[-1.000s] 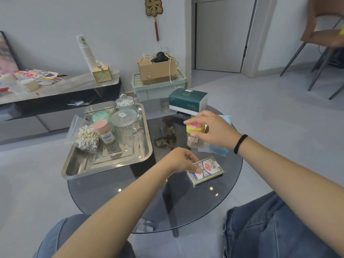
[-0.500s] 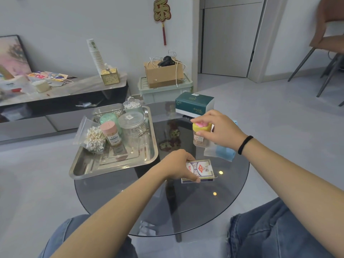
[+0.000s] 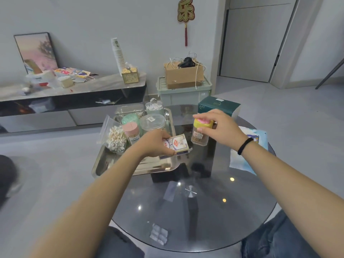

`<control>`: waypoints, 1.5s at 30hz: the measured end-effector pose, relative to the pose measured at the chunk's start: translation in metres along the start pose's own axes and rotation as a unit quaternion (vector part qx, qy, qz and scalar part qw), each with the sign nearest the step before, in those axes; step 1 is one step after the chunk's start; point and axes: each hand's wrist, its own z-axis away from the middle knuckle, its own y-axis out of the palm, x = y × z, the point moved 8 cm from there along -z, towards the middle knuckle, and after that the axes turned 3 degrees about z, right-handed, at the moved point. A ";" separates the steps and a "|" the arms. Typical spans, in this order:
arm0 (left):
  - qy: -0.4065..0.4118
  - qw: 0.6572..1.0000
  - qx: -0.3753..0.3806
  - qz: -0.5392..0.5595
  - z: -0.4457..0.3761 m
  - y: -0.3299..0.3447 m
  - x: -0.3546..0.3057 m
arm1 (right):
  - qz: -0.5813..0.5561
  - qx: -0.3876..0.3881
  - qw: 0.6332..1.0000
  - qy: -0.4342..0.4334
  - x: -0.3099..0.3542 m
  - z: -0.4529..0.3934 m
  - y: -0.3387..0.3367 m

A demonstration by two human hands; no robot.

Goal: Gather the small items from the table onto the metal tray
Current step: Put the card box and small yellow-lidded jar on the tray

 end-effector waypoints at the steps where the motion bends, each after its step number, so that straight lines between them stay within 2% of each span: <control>1: -0.010 1.000 -0.008 0.000 -0.002 -0.001 0.009 | -0.005 0.007 1.000 -0.005 0.003 -0.004 0.009; 8: -0.039 0.997 -0.064 0.010 -0.022 -0.003 0.066 | -0.010 -0.004 1.000 -0.028 0.021 -0.037 0.057; 14: -0.005 0.993 -0.105 -0.060 -0.031 0.004 0.073 | -0.015 -0.009 1.000 -0.014 0.011 -0.045 0.075; 25: -0.022 0.985 -0.162 -0.049 -0.028 0.001 0.076 | 0.018 0.015 0.999 -0.036 0.018 -0.041 0.081; 33: -0.063 0.976 -0.186 0.097 0.001 -0.019 0.093 | -0.037 0.038 0.998 -0.041 0.053 -0.042 0.101; 37: -0.104 0.965 -0.198 0.138 0.025 -0.032 0.120 | -0.057 0.077 0.994 -0.053 0.077 -0.045 0.133; 41: -0.130 0.947 -0.243 0.165 0.043 -0.039 0.144 | -0.049 0.085 0.993 -0.072 0.100 -0.055 0.163; 45: -0.139 0.941 -0.256 0.171 0.045 -0.040 0.155 | -0.035 0.083 0.993 -0.072 0.111 -0.066 0.184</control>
